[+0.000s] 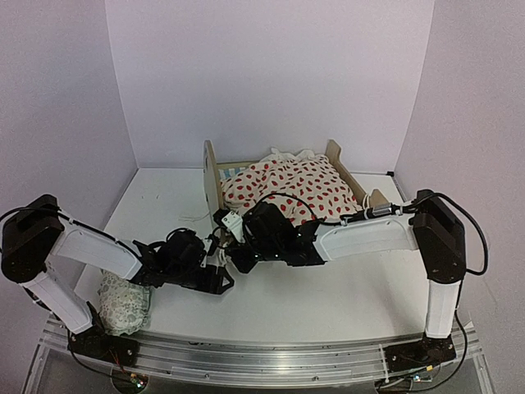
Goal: Set up the pet bed
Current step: Tie the left ropes of the mattress closest to the robot on the bed frame base.
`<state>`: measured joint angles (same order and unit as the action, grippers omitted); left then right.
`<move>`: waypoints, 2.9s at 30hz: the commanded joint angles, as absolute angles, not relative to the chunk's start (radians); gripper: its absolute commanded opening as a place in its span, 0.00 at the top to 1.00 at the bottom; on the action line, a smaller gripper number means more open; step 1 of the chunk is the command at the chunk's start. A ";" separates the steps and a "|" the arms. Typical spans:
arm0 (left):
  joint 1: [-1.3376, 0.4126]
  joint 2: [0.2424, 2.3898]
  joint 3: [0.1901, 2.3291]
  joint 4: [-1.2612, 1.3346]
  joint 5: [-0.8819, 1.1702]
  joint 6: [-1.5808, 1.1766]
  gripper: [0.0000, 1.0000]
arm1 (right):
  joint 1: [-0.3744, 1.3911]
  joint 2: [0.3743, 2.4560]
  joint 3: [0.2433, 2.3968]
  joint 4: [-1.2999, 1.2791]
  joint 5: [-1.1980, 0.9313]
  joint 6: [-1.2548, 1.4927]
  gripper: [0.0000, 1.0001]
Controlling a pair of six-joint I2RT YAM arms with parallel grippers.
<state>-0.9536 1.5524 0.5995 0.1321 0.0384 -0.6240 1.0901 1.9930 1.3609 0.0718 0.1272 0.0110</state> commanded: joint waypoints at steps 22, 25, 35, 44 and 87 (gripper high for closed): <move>-1.130 1.591 0.459 0.630 -0.421 -0.374 0.55 | 1.097 1.959 1.398 0.013 0.117 0.061 1.00; -1.132 1.585 0.479 0.595 -0.469 -0.375 0.73 | 1.097 1.949 1.391 0.007 0.119 0.059 1.00; -1.133 1.552 0.488 0.554 -0.491 -0.348 1.00 | 1.097 1.903 1.351 0.000 0.136 0.058 1.00; -1.132 1.468 0.442 0.510 -0.478 -0.331 1.00 | 1.097 1.870 1.332 -0.038 0.163 0.055 1.00; -0.974 1.492 0.658 0.101 -0.292 -0.467 1.00 | 0.990 1.697 1.220 -0.262 0.529 0.114 1.00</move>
<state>-1.0379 1.5084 0.6366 0.2109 -0.2995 -0.3779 0.9987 1.7294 1.1858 -0.2482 0.5056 0.0849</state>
